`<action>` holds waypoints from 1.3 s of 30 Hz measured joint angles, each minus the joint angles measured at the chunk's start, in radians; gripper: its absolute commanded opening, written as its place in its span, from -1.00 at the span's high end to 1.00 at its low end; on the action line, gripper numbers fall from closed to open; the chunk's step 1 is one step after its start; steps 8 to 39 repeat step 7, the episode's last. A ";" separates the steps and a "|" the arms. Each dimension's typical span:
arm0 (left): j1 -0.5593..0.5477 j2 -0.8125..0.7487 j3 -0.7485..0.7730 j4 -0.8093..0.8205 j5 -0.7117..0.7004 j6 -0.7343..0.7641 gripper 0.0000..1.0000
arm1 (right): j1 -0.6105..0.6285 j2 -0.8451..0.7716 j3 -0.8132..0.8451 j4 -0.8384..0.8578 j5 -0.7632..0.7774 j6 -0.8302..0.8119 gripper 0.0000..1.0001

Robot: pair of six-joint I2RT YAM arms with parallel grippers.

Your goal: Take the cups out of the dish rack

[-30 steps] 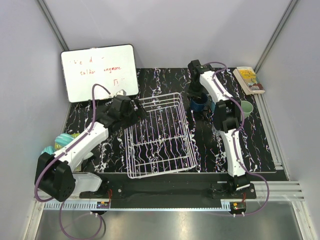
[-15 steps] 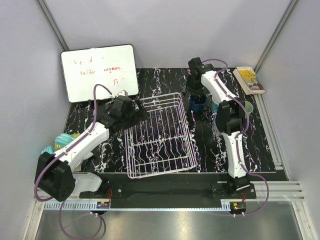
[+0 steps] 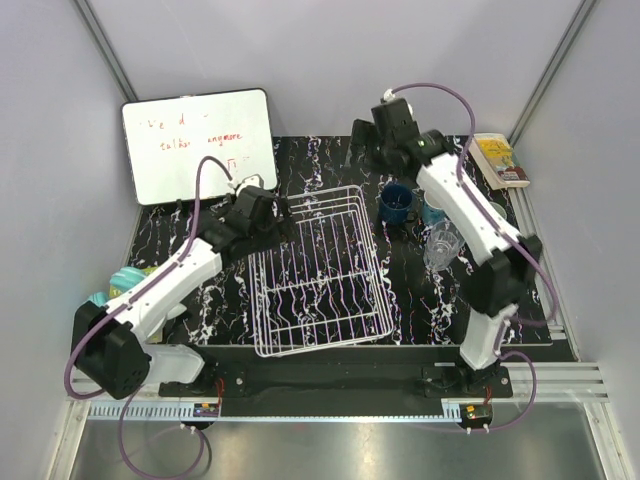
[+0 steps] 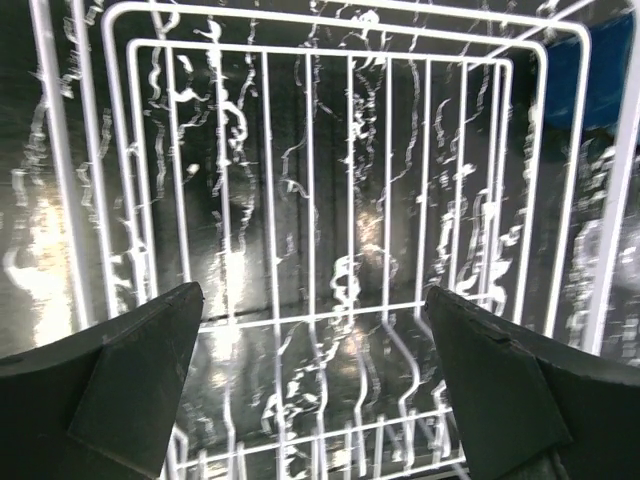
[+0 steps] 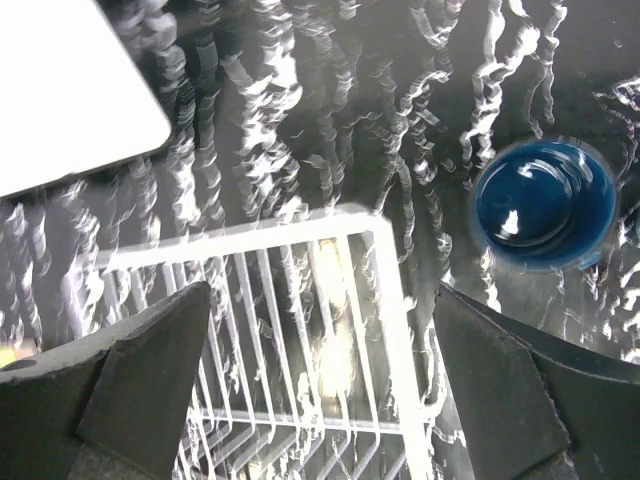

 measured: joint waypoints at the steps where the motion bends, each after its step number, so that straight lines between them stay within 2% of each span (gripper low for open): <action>1: -0.008 0.000 0.007 -0.012 -0.014 0.011 -0.98 | 0.020 -0.057 -0.058 0.026 0.011 -0.007 -1.00; 4: -0.029 -0.014 0.013 -0.052 -0.064 0.050 -0.98 | 0.085 -0.275 -0.283 0.108 0.041 -0.029 -0.99; 7: -0.034 -0.045 0.012 -0.087 -0.100 0.093 -0.98 | 0.093 -0.453 -0.466 0.170 0.068 -0.040 -0.99; 39: -0.034 -0.045 0.012 -0.087 -0.100 0.093 -0.98 | 0.093 -0.453 -0.466 0.170 0.068 -0.040 -0.99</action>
